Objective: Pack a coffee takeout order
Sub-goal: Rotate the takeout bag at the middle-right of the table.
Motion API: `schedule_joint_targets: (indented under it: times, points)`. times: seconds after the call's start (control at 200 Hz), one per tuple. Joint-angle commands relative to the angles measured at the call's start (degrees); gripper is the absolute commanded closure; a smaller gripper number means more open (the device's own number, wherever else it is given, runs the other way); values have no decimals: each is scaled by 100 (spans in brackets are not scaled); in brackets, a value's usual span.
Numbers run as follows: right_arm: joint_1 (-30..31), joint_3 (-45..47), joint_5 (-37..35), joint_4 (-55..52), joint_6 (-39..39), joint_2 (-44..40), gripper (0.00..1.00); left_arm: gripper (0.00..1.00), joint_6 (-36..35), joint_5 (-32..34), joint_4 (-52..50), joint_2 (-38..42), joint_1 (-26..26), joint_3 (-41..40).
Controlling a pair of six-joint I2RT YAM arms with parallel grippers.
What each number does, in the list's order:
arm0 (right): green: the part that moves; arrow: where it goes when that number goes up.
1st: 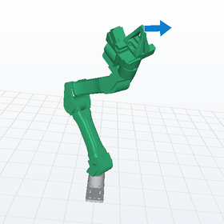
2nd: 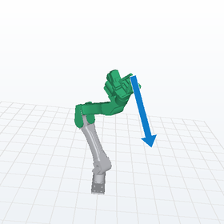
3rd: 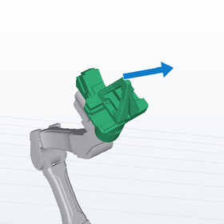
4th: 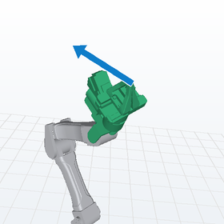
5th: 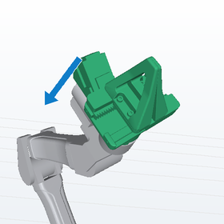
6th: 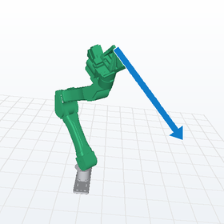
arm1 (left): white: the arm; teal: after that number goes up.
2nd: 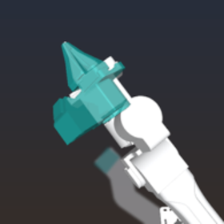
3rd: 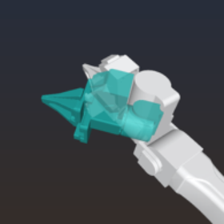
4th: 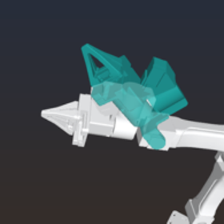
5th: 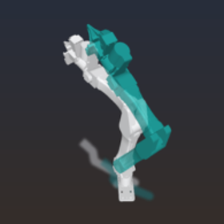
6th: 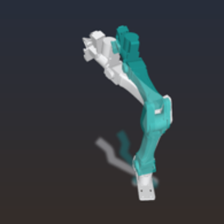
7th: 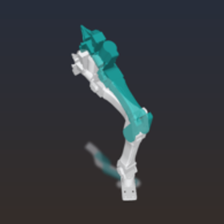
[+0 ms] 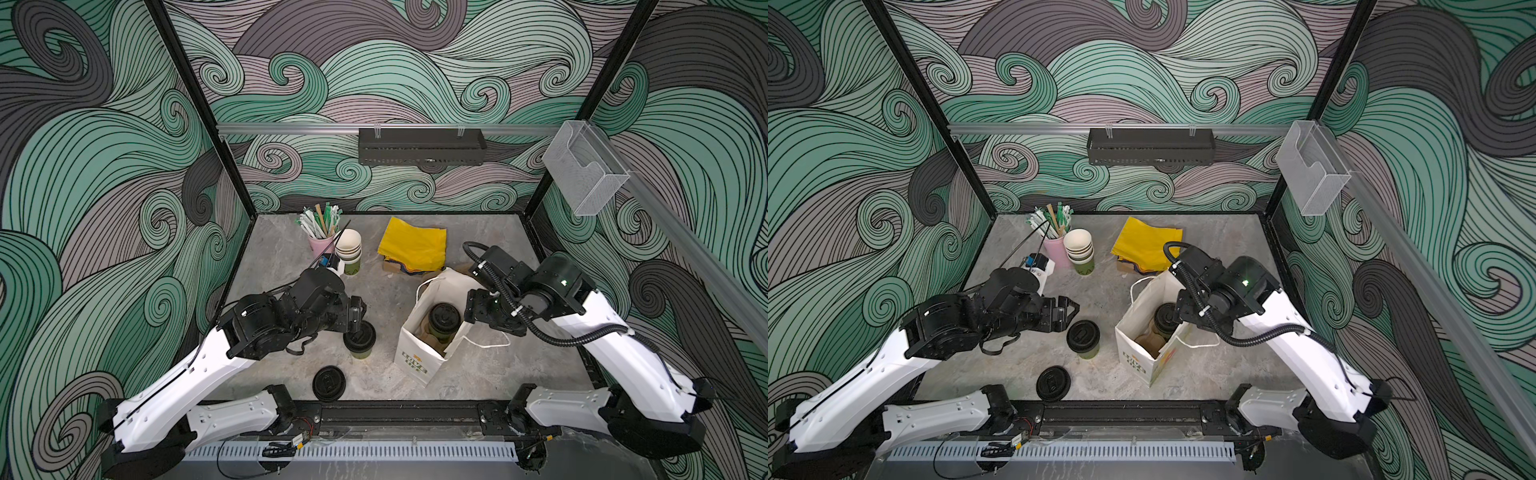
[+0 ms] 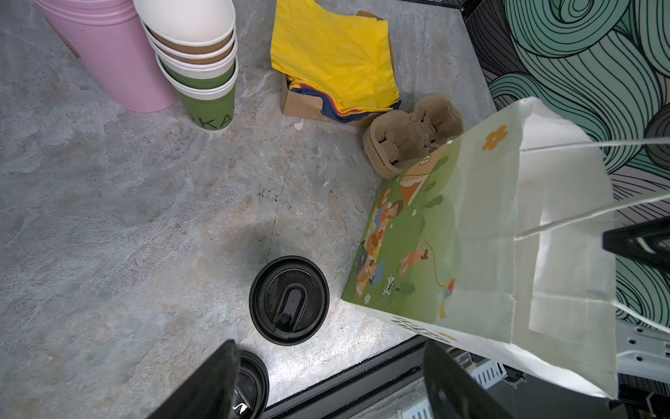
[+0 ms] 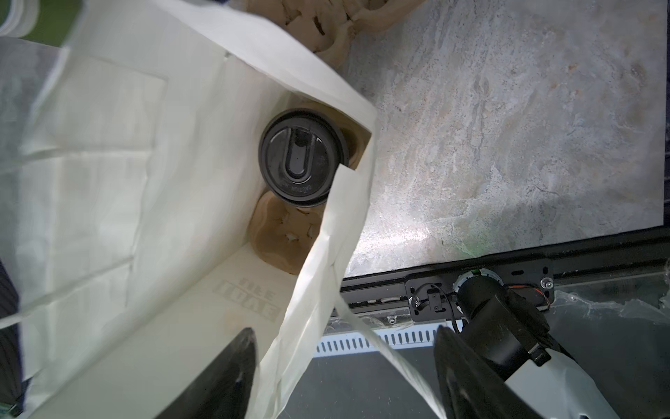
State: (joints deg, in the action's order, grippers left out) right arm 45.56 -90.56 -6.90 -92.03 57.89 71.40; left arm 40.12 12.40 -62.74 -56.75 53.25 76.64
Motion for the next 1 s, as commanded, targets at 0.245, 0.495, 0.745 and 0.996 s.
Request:
schedule_joint_targets:
  times: [0.245, 0.495, 0.745, 0.996]
  points:
    - [15, 643, -54, 55, 315, -159, 66, 19, -8, 136, 516, 220, -49, -242]
    - [-256, 667, 51, -139, 44, -372, 88, 19, -172, 47, 938, 166, -120, -450]
    - [-643, 318, 236, -280, -577, -85, 97, 19, -382, -257, 1075, -195, -476, -348]
    - [-737, 58, 420, -337, -1065, 305, 100, 19, -330, -467, 1057, -261, -748, -474]
